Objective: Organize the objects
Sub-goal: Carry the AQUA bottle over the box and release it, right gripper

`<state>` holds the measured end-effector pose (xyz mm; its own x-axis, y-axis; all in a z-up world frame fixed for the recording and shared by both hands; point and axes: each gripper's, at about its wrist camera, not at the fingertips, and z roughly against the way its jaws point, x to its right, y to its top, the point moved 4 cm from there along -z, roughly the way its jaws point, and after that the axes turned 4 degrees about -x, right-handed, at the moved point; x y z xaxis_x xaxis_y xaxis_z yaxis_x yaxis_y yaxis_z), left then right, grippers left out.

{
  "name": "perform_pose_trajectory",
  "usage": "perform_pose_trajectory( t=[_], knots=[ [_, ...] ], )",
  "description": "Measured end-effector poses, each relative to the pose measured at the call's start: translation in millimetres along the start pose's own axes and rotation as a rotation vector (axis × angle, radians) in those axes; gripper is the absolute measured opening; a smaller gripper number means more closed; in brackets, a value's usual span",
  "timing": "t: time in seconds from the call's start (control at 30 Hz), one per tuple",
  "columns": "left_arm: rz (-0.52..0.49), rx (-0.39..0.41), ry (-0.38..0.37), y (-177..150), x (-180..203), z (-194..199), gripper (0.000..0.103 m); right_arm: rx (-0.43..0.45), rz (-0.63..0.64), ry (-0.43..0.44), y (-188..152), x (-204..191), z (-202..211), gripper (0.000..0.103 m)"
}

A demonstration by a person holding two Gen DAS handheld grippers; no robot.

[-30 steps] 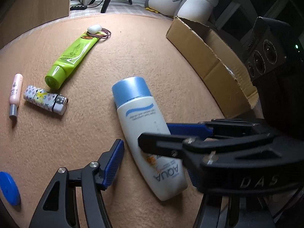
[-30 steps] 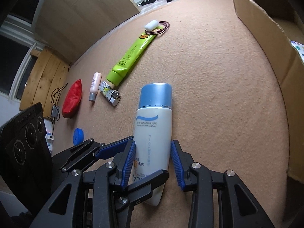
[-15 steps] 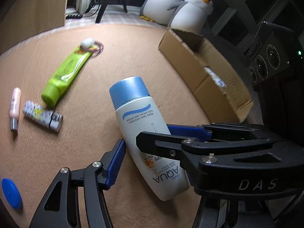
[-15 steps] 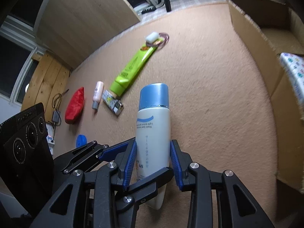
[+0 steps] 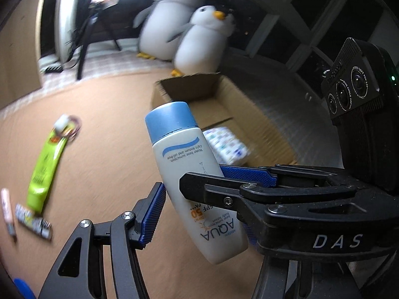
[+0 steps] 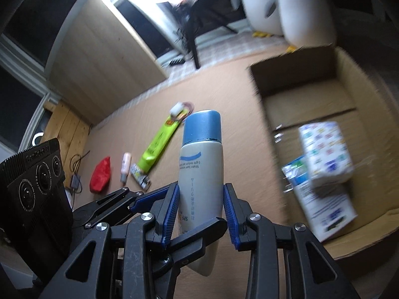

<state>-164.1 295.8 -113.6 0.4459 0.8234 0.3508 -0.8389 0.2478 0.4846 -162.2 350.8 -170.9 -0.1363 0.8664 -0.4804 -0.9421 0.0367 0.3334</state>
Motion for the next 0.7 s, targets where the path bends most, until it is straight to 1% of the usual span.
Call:
perform_pose_trajectory(
  t=[0.33, 0.57, 0.67, 0.7],
  knots=[
    [-0.074, 0.007, -0.051, 47, 65, -35, 0.061, 0.075, -0.04, -0.077, 25, 55, 48, 0.033],
    [-0.098, 0.0, -0.08, 62, 97, -61, 0.061, 0.097, -0.084, -0.116, 33, 95, 71, 0.033],
    [-0.112, 0.001, -0.077, 66, 105, -67, 0.061, 0.103, -0.085, -0.129, 35, 104, 77, 0.033],
    [-0.117, 0.004, -0.066, 68, 107, -68, 0.061, 0.105, -0.087, -0.13, 36, 106, 78, 0.034]
  ],
)
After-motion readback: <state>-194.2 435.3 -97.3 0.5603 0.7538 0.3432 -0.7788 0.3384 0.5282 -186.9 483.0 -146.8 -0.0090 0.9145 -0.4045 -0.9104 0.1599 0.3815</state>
